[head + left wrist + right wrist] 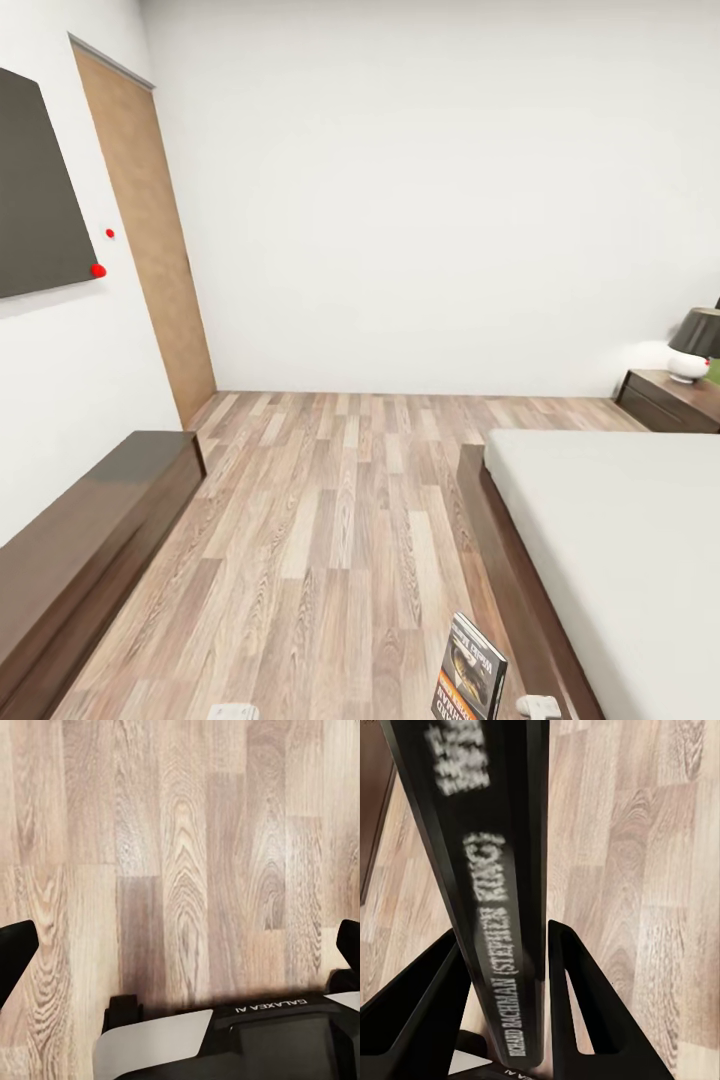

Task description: In the bedroom, move the book from the bed onto either nightstand, and place the two sandals side by side next to the bed.

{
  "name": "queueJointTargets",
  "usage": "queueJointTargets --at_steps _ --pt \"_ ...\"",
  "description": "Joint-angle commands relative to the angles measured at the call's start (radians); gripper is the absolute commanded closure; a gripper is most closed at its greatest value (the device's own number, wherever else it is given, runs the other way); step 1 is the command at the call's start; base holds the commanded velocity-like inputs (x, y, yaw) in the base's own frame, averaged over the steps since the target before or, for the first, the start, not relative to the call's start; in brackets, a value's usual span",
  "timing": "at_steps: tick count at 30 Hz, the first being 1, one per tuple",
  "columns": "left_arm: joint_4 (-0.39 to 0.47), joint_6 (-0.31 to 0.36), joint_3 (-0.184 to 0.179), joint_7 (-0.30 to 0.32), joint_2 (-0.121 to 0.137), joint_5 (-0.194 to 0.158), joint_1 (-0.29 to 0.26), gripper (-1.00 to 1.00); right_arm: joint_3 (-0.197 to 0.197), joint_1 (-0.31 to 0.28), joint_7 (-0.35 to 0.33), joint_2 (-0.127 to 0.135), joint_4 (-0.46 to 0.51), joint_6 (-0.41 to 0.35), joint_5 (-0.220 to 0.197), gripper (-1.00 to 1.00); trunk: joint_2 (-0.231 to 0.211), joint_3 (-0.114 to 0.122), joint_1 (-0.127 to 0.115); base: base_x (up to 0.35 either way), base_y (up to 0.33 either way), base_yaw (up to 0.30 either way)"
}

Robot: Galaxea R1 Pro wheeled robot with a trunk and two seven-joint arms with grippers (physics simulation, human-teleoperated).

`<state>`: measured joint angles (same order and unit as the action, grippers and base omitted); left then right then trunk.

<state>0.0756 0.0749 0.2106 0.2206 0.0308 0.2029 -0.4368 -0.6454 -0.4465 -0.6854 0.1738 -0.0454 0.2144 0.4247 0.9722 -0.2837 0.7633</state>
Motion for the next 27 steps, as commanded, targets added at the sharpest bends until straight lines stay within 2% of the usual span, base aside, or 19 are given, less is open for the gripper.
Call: queueJointTargets --at_steps 1,27 --pt "0.002 0.006 0.009 0.005 0.000 0.009 0.000 -1.00 -0.009 -0.001 0.000 0.001 -0.004 0.007 0.009 1.00 0.001 -0.001 0.000 0.198 0.000 0.000" --pt "0.001 0.006 0.009 0.005 0.000 0.009 0.000 -1.00 -0.009 -0.001 0.000 0.001 -0.004 0.007 0.009 1.00 0.001 -0.001 0.000 0.194 0.000 0.000"
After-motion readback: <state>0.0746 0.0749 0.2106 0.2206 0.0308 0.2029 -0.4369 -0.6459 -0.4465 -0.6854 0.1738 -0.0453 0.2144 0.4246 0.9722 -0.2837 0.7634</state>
